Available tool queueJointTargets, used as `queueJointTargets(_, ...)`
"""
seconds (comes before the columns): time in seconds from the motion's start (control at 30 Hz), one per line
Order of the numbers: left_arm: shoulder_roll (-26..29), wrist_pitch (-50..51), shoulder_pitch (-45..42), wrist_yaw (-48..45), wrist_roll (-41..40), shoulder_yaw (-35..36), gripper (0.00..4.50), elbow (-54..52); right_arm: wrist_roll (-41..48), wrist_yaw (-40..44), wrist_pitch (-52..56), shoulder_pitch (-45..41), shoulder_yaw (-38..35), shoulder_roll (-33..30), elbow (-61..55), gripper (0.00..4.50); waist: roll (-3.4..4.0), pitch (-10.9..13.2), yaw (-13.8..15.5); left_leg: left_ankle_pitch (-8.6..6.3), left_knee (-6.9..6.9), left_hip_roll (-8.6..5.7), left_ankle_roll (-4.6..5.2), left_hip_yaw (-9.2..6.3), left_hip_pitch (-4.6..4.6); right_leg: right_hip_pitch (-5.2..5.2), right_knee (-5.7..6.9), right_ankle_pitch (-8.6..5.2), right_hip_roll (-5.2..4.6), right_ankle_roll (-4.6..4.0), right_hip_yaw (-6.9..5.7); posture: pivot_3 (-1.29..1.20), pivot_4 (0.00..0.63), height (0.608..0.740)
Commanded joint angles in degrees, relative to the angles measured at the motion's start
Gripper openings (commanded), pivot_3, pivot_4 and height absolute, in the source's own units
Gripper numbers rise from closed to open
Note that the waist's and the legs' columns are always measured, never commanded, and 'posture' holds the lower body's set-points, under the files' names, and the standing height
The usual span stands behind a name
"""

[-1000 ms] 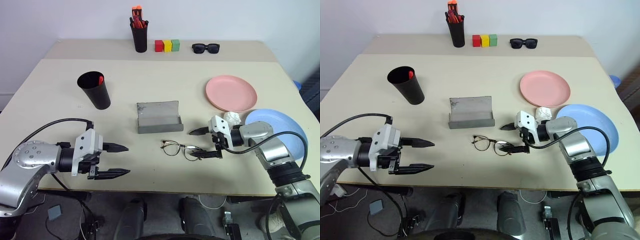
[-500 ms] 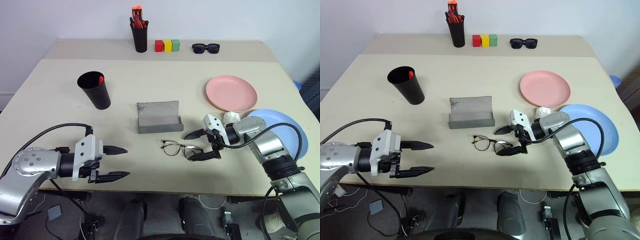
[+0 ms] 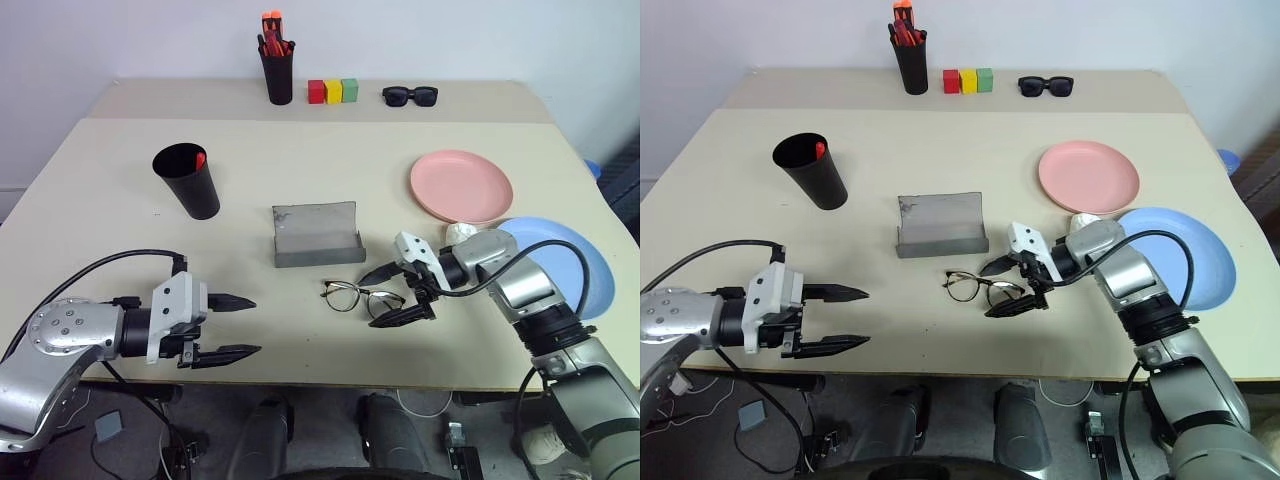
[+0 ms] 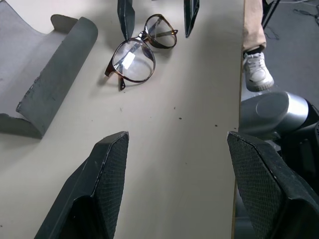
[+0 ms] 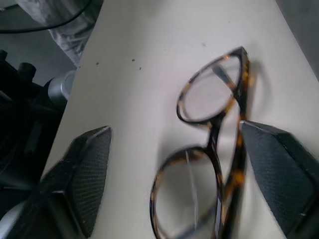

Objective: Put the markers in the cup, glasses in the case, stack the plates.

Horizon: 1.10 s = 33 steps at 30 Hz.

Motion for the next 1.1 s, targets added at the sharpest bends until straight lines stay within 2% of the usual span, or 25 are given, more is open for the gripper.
queueJointTargets(0.03,0.3,-0.9,0.2,0.3,-0.2,0.4,3.23,-1.5,-0.2,0.1,-0.2,-1.6,0.0,0.9,0.0,2.45,0.0,0.0,0.0,0.0,0.0,0.0,0.0,0.0,0.0,0.0,0.0,0.0,0.0,0.0,0.0,0.0,0.15,0.74)
queueJointTargets(0.17,0.5,-1.1,0.2,0.5,-0.1,0.6,3.23,-1.3,-0.6,0.1,-0.4,-1.5,0.4,1.6,0.4,0.41,0.0,0.0,0.0,0.0,0.0,0.0,0.0,0.0,-0.01,0.0,-0.02,0.0,0.0,0.0,0.0,0.0,0.15,0.74)
queueJointTargets(0.2,0.5,-1.1,0.1,0.6,-0.1,0.6,3.23,-1.3,-0.7,0.1,-0.6,-1.4,0.4,1.7,0.5,0.08,-0.01,0.0,0.0,0.0,0.0,0.0,0.0,0.0,-0.01,0.0,-0.03,0.0,0.0,0.0,0.0,0.0,0.15,0.74)
queueJointTargets(0.5,0.0,-1.0,-0.9,1.4,0.0,-0.2,3.23,-1.0,0.9,-1.0,-0.7,-0.3,-2.5,0.4,-0.9,0.08,-0.02,0.0,0.0,0.0,-0.02,0.01,0.0,0.0,0.02,0.05,-0.13,0.03,0.01,-0.07,-0.01,0.0,0.15,0.74)
queueJointTargets(0.7,-0.7,-1.0,-1.0,2.2,-0.1,-1.1,3.23,-1.2,10.8,-3.2,3.1,-1.2,-12.6,1.6,-5.2,0.08,0.01,0.0,0.0,0.0,-0.02,0.01,0.0,0.0,-0.02,0.04,-0.18,0.04,0.01,-0.07,-0.01,0.0,0.15,0.74)
queueJointTargets(0.83,-1.0,-0.7,-1.0,2.7,-0.3,-1.6,3.23,-1.5,14.5,-4.8,4.0,-2.9,-16.1,2.6,-6.8,0.08,0.02,0.0,0.0,0.0,-0.11,0.02,0.0,0.0,-0.02,0.02,-0.24,0.06,0.01,-0.03,-0.01,0.0,0.15,0.74)
queueJointTargets(1.1,-5.2,4.1,-1.9,11.3,-3.2,0.8,3.23,-2.4,11.3,-10.4,-8.1,-9.9,-17.2,10.8,3.9,0.08,0.02,0.0,0.0,0.0,-0.2,0.02,0.0,0.02,0.0,0.01,-0.28,0.13,0.01,0.09,-0.01,0.0,0.15,0.74)
